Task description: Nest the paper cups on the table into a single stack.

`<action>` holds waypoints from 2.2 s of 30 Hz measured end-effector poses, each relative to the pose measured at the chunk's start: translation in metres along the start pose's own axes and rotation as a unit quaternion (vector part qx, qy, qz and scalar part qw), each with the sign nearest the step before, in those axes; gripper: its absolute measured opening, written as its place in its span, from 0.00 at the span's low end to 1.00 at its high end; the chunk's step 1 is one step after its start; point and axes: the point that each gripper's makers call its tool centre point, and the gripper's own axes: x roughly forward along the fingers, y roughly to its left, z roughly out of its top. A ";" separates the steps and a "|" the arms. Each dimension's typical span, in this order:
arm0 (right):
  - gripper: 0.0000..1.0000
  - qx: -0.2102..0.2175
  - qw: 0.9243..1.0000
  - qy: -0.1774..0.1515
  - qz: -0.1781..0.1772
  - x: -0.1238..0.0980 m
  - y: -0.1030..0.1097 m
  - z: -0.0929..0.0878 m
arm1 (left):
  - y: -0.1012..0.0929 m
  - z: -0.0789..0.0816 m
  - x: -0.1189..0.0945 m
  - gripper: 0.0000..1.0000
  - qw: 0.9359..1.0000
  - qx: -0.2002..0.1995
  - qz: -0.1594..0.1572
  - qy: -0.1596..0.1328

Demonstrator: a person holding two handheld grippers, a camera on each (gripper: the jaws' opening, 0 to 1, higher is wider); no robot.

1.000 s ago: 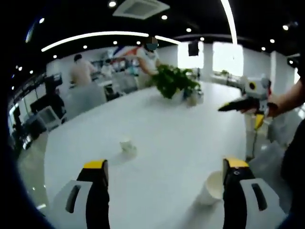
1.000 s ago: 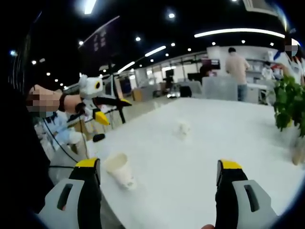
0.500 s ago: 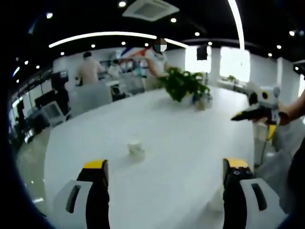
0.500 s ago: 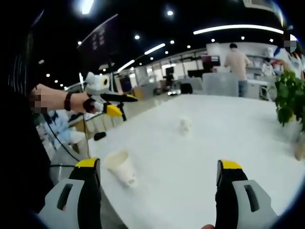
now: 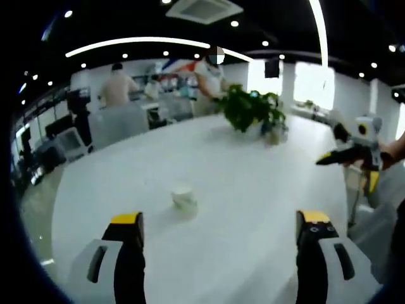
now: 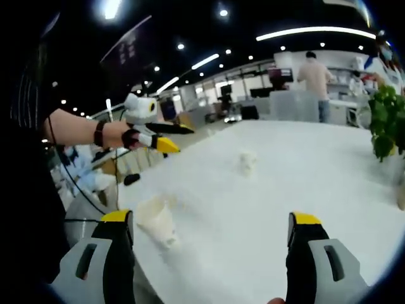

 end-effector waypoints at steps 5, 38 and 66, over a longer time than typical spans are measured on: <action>1.00 0.001 1.000 0.002 0.000 0.002 -0.003 -0.001 | 0.006 -0.003 0.014 0.98 1.000 -0.003 -0.002 0.003; 1.00 0.027 0.999 0.022 -0.009 0.008 -0.016 -0.017 | 0.033 -0.028 0.102 0.94 0.999 -0.042 -0.003 0.015; 1.00 0.043 0.998 0.039 -0.022 -0.005 -0.022 -0.028 | 0.050 -0.035 0.151 0.90 0.999 -0.050 -0.003 0.004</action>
